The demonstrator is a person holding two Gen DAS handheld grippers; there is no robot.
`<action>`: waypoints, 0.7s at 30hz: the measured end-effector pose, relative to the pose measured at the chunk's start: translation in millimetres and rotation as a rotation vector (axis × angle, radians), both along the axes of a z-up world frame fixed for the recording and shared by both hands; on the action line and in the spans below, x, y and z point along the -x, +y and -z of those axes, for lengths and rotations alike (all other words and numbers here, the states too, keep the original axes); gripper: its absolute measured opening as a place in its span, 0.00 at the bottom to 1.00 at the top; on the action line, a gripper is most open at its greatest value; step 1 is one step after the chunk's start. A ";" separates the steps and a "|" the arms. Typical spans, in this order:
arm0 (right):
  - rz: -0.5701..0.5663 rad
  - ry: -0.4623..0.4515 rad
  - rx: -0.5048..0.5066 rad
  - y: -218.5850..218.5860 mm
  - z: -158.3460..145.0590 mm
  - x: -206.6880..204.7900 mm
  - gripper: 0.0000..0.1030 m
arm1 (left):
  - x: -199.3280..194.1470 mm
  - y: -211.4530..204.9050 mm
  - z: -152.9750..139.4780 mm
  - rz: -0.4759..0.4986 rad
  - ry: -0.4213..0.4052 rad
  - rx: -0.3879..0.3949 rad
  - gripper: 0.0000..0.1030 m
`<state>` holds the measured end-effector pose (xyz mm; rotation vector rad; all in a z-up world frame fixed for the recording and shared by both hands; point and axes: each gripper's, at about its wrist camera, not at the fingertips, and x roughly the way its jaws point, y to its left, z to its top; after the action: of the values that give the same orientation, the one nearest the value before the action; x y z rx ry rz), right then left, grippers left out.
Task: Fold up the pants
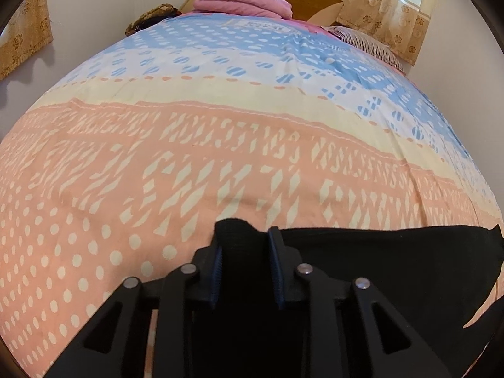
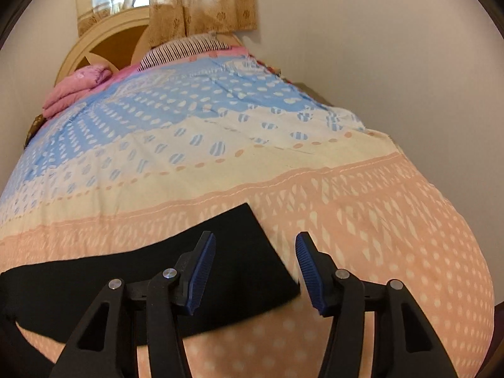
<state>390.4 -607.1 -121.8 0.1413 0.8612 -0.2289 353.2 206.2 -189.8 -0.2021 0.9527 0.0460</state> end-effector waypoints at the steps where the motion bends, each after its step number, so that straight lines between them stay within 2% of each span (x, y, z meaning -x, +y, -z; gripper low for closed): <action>1: -0.004 0.013 0.007 -1.1 4.0 -8.2 0.53 | -1.0 0.1 -0.1 -0.004 -0.001 -0.003 0.34; 5: -0.038 0.066 -0.006 0.5 18.7 -34.8 0.53 | -5.5 -2.2 1.2 -0.005 -0.004 -0.031 0.40; 8: -0.065 0.097 0.031 3.7 27.5 -52.7 0.54 | -9.4 -8.5 1.5 0.007 -0.003 -0.069 0.45; 12: -0.067 0.140 0.051 -2.1 39.4 -68.6 0.54 | -11.4 -10.0 3.7 0.016 -0.006 -0.074 0.46; 13: -0.067 0.152 0.046 -5.2 42.9 -71.6 0.54 | -11.6 -10.1 3.9 0.021 -0.008 -0.075 0.44; 17: -0.078 0.161 -0.037 -15.2 54.7 -73.6 0.53 | -11.2 -18.5 3.4 0.078 -0.013 -0.099 0.21; 19: -0.100 0.151 -0.067 -13.5 54.9 -71.6 0.19 | -11.6 -25.3 2.2 0.101 -0.011 -0.129 0.17; 20: -0.106 0.147 -0.082 -12.7 54.3 -70.1 0.18 | -11.8 -27.7 1.4 0.110 -0.009 -0.140 0.16; 21: -0.111 0.143 -0.082 -11.7 52.8 -69.2 0.07 | -11.5 -27.8 0.5 0.112 -0.009 -0.142 0.16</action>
<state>459.7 -618.8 -174.6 0.1543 1.0176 -0.1010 364.6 178.4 -190.3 -0.0179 0.9467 0.0099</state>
